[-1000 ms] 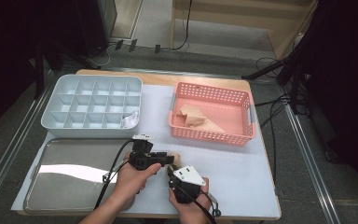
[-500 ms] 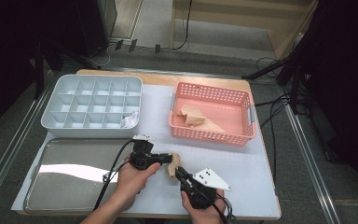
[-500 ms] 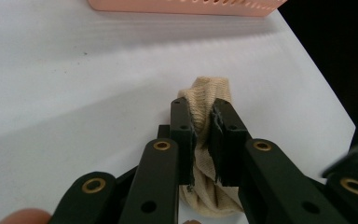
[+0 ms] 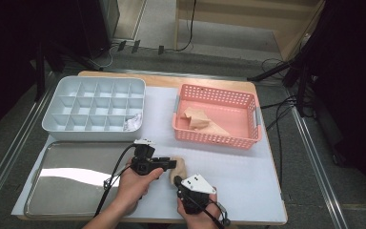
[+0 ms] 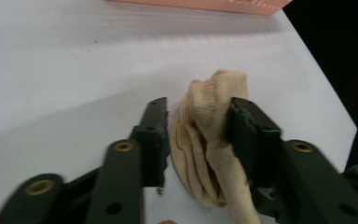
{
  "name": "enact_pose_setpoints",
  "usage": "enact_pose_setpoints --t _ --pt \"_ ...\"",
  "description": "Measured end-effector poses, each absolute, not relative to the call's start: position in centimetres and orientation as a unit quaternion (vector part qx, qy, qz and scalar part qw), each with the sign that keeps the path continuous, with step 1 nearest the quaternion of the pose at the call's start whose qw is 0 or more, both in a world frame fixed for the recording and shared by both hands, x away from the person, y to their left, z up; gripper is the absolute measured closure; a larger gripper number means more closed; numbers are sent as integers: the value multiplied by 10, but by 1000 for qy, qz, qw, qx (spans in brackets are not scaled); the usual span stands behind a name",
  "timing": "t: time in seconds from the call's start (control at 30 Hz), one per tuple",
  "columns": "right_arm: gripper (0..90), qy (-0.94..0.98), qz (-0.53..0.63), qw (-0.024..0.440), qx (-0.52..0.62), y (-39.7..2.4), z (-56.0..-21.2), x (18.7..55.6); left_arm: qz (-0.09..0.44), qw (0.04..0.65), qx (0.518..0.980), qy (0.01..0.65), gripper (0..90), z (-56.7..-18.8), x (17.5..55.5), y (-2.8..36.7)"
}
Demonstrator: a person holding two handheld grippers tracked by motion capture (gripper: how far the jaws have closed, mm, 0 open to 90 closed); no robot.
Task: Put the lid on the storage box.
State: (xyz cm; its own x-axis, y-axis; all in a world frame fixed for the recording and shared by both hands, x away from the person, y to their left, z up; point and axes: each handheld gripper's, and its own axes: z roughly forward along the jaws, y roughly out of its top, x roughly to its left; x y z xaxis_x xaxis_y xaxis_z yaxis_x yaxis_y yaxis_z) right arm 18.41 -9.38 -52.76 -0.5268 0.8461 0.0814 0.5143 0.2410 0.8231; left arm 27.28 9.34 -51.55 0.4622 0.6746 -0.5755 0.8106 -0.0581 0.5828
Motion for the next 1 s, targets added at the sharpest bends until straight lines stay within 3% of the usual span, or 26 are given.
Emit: enact_pose_setpoints --t 0.17,0.4,0.6,0.8,1.0 --pt "890 762 426 196 446 -95 -528 184 -92 443 727 516 442 -521 272 92" --pt "889 761 425 197 449 -95 -528 183 -119 443 721 519 422 -527 274 89" --pt "889 763 423 199 447 -96 -529 182 -135 444 716 522 486 -530 277 88" --pt "890 762 424 195 450 -97 -530 182 -170 446 711 517 638 -534 277 87" --pt "877 761 429 186 450 -99 -529 184 -149 453 720 505 766 -532 274 88"
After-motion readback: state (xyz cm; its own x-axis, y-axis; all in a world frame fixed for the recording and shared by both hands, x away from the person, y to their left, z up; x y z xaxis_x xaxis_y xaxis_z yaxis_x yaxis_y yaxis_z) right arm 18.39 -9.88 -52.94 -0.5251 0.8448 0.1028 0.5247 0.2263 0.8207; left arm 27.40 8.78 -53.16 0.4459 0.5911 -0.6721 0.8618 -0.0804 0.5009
